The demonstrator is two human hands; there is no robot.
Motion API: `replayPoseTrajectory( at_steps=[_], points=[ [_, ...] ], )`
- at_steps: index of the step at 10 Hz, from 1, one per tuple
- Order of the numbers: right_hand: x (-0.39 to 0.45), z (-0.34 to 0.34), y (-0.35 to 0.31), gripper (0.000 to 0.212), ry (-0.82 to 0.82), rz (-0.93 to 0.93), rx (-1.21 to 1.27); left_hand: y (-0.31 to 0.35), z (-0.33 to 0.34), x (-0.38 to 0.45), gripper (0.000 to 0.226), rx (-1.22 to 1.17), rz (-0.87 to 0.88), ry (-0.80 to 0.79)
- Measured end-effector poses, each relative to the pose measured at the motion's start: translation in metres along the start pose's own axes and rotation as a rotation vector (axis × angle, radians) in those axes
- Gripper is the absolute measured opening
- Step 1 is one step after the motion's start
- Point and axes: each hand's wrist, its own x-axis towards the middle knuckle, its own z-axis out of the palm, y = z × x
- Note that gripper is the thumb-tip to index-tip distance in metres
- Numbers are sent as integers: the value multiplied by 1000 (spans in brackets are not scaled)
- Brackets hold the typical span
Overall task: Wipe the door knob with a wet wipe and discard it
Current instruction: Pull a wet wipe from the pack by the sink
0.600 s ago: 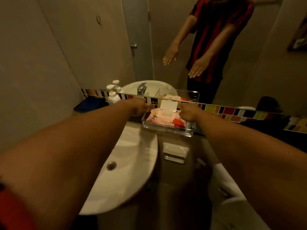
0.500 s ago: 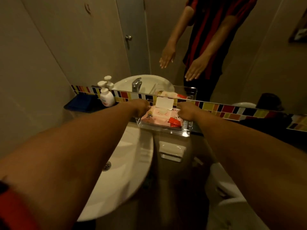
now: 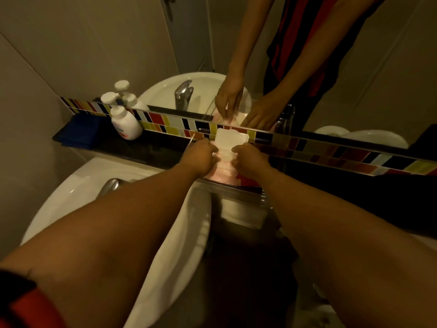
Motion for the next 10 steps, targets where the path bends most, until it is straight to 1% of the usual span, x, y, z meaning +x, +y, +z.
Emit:
replayPoseTrajectory(
  at_steps=[1,2,3,4,5,6,7,8,9,10],
  points=[
    [8,-1,7,29,28,9,105,-3,14,7,32,-44,13,85],
    [9,-5,7,19,48,-13,130,-4,20,11,23,-144,25,98],
    [12,-14,0,17,122,-41,182,-1,8,14,8,-267,15,126],
    [16,-40,-18,11,191,-90,205,8,-22,13,14,-464,-26,90],
    [11,-70,-43,11,230,-123,323,9,-61,6,14,-648,-69,55],
    [-3,-92,-70,10,197,-155,409,0,-97,-11,13,-782,-63,0],
    [-21,-105,-103,5,140,-127,522,-16,-130,-38,24,-865,-71,-6],
    [-40,-104,-142,9,33,-88,689,-37,-155,-76,26,-926,-98,27],
    [-61,-100,-189,11,-60,-116,788,-61,-179,-123,22,-933,-172,83],
    [-89,-91,-255,8,-107,-174,854,-93,-201,-178,36,-876,-204,180]
  ],
)
